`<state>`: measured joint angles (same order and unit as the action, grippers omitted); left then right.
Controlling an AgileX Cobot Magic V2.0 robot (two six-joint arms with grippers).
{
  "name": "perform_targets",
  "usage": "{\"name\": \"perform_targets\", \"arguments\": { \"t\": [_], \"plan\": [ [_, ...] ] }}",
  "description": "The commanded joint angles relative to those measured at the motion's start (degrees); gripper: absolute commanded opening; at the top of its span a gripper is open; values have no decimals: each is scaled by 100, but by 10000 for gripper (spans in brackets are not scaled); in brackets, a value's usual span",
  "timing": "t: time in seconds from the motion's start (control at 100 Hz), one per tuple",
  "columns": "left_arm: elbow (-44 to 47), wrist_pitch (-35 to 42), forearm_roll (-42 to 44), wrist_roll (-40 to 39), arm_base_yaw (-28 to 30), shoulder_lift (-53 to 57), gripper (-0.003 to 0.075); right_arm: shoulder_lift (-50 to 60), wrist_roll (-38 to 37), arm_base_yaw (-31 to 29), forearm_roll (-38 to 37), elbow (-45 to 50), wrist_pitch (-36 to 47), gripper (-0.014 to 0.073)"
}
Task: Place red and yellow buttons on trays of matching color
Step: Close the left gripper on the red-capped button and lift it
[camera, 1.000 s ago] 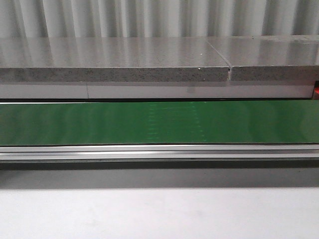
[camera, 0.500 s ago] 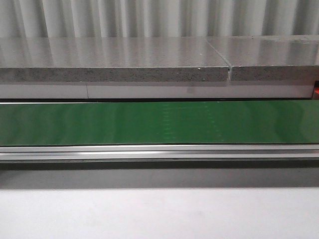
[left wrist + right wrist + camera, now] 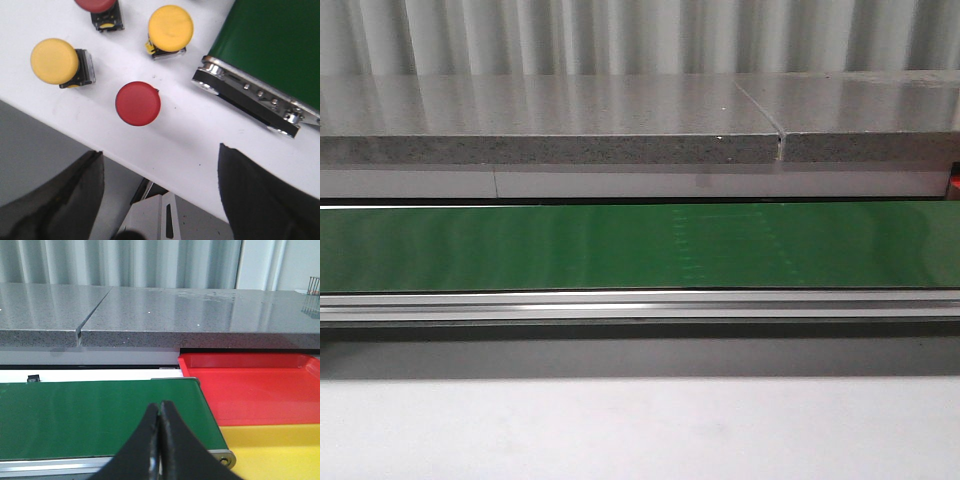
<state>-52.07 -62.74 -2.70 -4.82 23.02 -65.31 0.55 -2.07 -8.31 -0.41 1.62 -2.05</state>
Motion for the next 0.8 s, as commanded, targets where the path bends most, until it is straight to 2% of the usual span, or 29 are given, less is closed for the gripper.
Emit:
{"name": "perform_targets", "arguments": {
  "t": [0.0, 0.17, 0.38, 0.79],
  "plan": [
    [-180, 32, -100, -1, 145, -151, 452, 93, 1, -33, 5, -30, 469, -56],
    [-180, -263, -161, -1, 304, -727, 452, 93, 1, -33, 5, -30, 469, -56],
    [-180, -266, -150, -1, 314, -1401, 452, 93, 1, -33, 5, -30, 469, -56],
    [-203, 481, -126, -1, 314, -2233, 451, 93, 1, -33, 5, -30, 469, -56]
  ]
}}
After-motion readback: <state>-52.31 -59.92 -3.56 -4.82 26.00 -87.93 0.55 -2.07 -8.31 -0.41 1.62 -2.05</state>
